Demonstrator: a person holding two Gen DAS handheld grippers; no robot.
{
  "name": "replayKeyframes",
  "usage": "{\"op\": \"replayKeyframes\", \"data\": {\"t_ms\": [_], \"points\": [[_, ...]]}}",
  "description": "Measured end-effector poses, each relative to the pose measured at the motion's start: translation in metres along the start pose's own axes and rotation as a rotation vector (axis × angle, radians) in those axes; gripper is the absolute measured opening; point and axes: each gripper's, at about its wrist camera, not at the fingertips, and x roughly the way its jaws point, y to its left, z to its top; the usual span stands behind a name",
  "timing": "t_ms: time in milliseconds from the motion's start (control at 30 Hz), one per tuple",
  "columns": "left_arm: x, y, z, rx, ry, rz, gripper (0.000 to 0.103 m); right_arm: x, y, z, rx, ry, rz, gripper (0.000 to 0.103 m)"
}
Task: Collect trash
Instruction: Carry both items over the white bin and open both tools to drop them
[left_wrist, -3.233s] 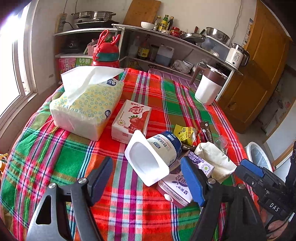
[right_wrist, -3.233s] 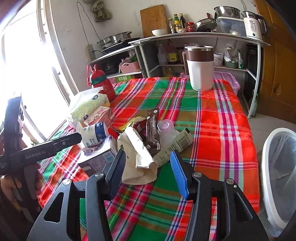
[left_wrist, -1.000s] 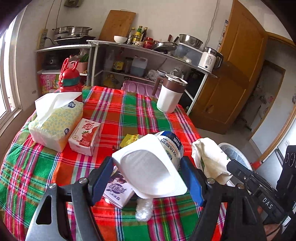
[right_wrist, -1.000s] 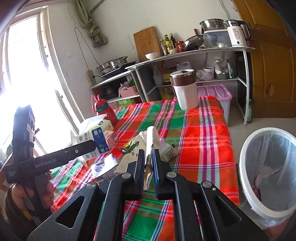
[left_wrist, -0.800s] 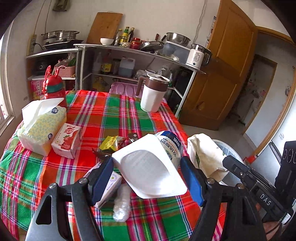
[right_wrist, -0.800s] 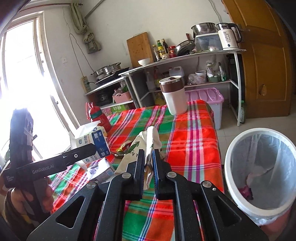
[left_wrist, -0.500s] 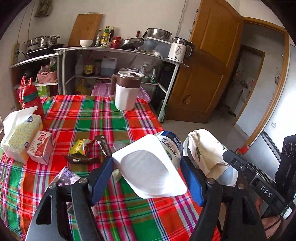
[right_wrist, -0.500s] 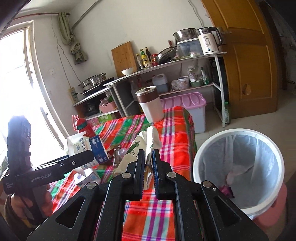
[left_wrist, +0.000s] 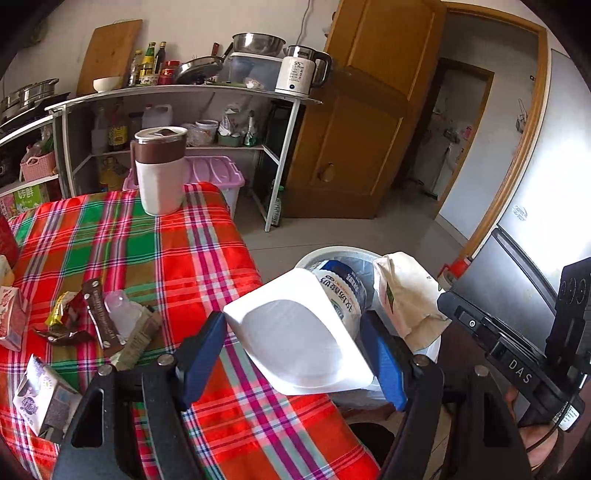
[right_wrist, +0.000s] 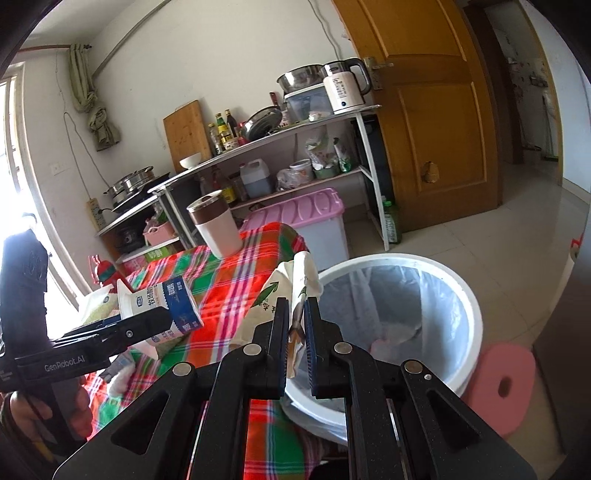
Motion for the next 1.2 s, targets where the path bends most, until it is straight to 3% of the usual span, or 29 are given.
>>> {"op": "replayKeyframes", "data": {"t_ms": [433, 767, 867, 1000, 1200], "points": [[0.051, -0.039, -0.003, 0.049, 0.102, -0.042, 0.076, 0.016, -0.045, -0.009, 0.018, 0.055, -0.14, 0.009], [0.074, -0.05, -0.004, 0.062, 0.151, -0.054, 0.076, 0.034, -0.056, -0.018, 0.002, 0.103, -0.224, 0.01], [0.076, -0.05, -0.005, 0.066, 0.161, -0.053, 0.077, 0.036, -0.06, -0.02, 0.02, 0.111, -0.211, 0.01], [0.074, -0.047, -0.005, 0.061, 0.157, -0.045, 0.077, 0.036, -0.06, -0.019, 0.022, 0.115, -0.223, 0.021], [0.059, -0.041, -0.006, 0.059, 0.129, -0.034, 0.077, 0.029, -0.051, -0.02, 0.013, 0.104, -0.207, 0.026]]}}
